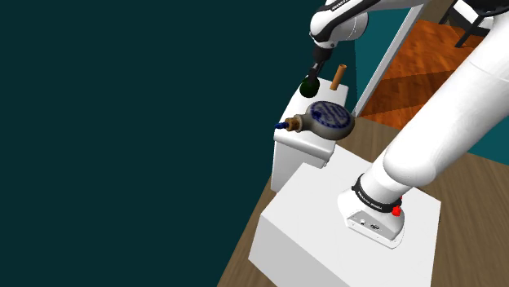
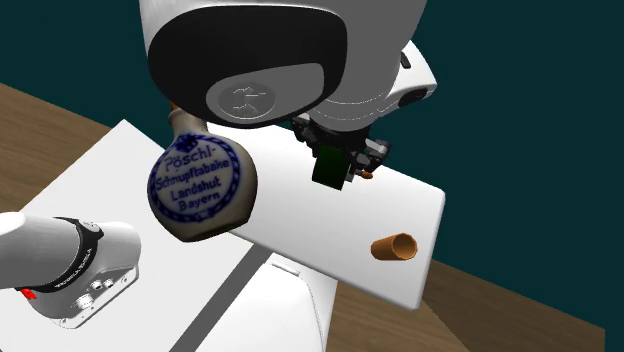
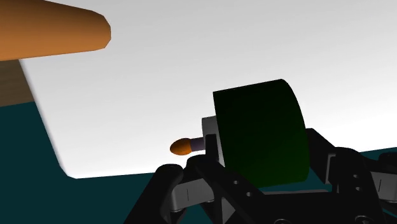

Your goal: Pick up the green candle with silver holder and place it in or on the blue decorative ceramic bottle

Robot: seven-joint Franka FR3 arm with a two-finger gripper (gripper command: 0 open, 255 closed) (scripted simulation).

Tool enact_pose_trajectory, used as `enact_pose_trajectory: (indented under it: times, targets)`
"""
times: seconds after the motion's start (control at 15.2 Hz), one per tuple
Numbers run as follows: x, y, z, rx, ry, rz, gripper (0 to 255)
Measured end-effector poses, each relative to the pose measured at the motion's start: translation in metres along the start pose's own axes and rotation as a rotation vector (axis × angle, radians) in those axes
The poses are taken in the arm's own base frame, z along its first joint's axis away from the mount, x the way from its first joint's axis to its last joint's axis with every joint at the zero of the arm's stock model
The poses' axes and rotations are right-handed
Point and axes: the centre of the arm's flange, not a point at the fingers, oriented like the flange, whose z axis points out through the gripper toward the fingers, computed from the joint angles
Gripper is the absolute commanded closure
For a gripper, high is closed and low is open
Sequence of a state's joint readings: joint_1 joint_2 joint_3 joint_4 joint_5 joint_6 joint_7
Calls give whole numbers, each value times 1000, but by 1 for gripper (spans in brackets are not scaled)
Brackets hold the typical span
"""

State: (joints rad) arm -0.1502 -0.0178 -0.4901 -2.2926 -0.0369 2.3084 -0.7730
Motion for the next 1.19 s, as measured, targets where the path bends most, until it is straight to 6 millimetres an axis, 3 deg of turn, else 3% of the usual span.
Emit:
enact_pose_trajectory:
  times: [0.53, 1.19]
  targets:
    - [0, 0, -2, 0, 0, 0, 255]
    - [-1, 3, -52, 0, 0, 1, 255]
